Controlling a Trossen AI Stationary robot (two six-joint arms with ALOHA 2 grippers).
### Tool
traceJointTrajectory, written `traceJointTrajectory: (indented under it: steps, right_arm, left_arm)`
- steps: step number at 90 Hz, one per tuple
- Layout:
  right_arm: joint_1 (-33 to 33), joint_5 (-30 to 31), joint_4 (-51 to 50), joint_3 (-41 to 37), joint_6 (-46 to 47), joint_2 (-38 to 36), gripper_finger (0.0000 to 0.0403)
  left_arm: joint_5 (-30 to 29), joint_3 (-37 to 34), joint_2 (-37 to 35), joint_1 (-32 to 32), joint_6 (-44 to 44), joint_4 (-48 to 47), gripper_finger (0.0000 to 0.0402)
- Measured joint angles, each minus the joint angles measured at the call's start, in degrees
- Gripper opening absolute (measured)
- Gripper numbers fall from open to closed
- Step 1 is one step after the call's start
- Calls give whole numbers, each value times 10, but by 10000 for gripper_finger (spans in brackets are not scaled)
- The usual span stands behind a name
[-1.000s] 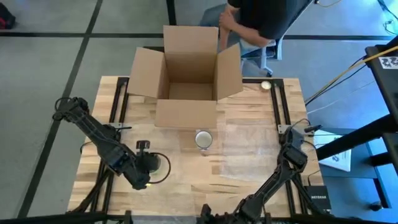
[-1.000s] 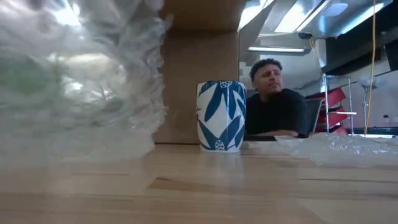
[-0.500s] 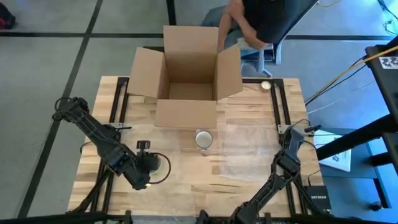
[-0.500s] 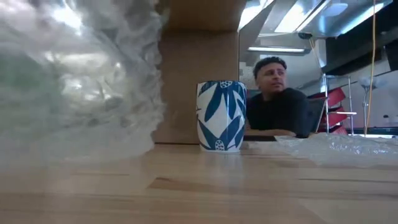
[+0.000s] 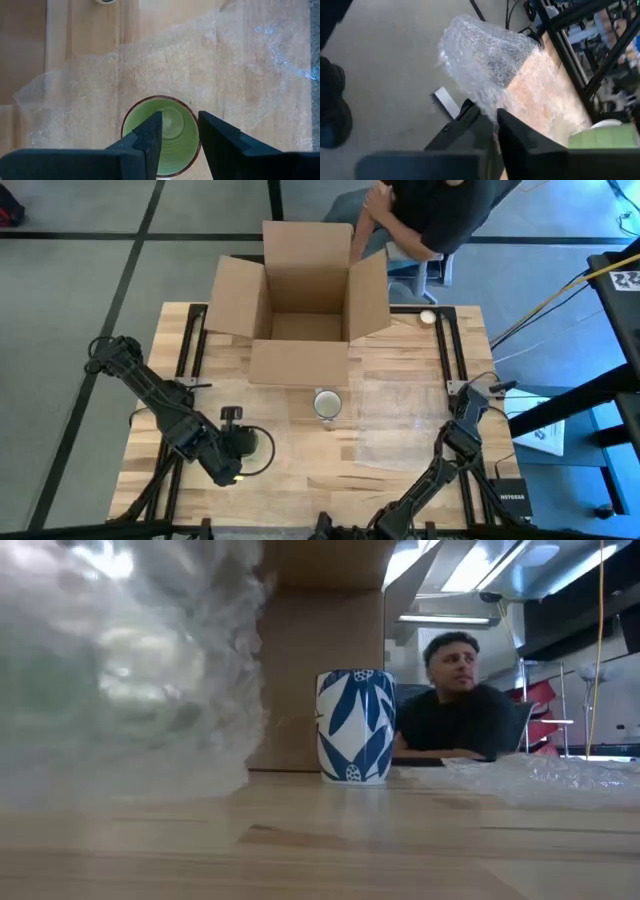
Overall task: Wrap mug
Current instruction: Wrap the green mug with the left side transparent bubble wrap
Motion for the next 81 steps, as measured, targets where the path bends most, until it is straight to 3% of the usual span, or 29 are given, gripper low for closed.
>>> traceJointTrajectory:
  steps: [24,41,60,81]
  right_arm:
    - [-36,2,-119,105,108,-2,2]
    - [-78,8,-255,207,157,-3,0]
    - [-152,13,-336,299,230,-3,0]
    - [-240,6,-346,300,307,-15,0]
  left_arm:
    - [5,26,1,-1,-1,-23,111]
    - [-19,106,1,-1,-14,-120,111]
    - [-54,184,0,-1,-27,-228,111]
    - [-63,213,-18,-4,-33,-232,111]
